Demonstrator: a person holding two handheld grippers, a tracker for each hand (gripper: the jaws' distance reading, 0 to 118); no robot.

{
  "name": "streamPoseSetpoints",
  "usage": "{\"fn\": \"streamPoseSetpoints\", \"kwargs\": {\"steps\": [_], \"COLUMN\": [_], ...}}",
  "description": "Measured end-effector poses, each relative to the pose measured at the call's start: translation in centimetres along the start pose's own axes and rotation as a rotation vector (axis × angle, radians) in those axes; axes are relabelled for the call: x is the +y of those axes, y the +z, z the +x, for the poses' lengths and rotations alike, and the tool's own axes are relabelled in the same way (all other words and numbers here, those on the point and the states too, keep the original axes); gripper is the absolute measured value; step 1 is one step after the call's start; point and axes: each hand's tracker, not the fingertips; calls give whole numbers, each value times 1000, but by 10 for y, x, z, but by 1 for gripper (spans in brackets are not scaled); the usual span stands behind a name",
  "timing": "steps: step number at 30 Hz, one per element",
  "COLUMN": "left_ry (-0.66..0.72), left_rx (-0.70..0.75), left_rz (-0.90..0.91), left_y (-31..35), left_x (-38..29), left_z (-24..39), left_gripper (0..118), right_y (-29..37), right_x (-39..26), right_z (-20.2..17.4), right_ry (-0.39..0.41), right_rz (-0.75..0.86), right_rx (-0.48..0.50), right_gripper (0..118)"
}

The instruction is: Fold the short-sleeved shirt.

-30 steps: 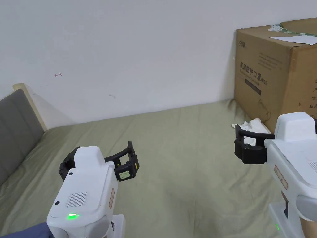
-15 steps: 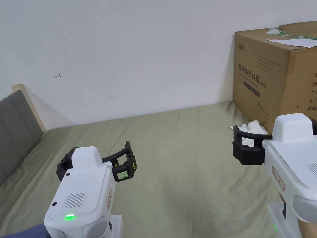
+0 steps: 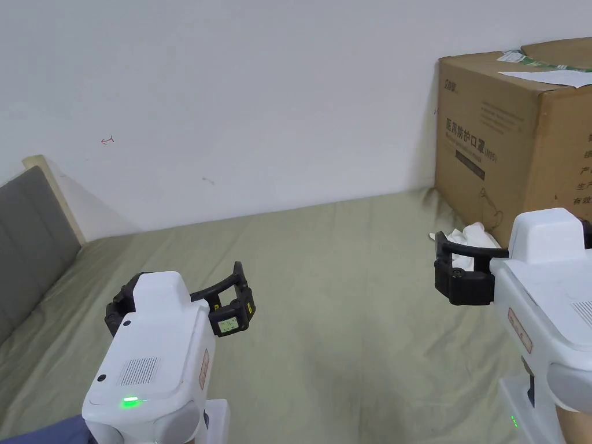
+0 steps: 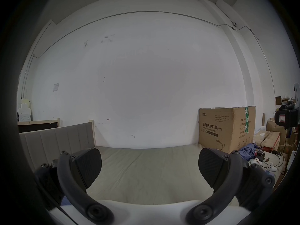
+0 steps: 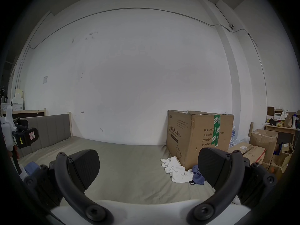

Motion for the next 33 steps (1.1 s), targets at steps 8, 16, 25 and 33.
{"fn": "streamPoseSetpoints", "kwargs": {"steps": [8,16,25,33], "left_ry": [-1,8,26,28], "left_rx": [2,-3,-8,-11], "left_rz": [8,6,6,14], "left_y": [1,2,-1,-2], "left_x": [1,2,3,4], "left_z": [1,-1,-2,-2], "left_gripper": [118,118,118,118], "right_y": [0,-6,-23,-30], "right_x": [0,3,12,10], "right_z": [0,-4,1,-2], "right_ry": [5,-147,-326,-296], "right_rz": [0,-151,-518,-530], "right_rx": [-1,-110,-69,-96], "right_gripper": [118,118,118,117]}}
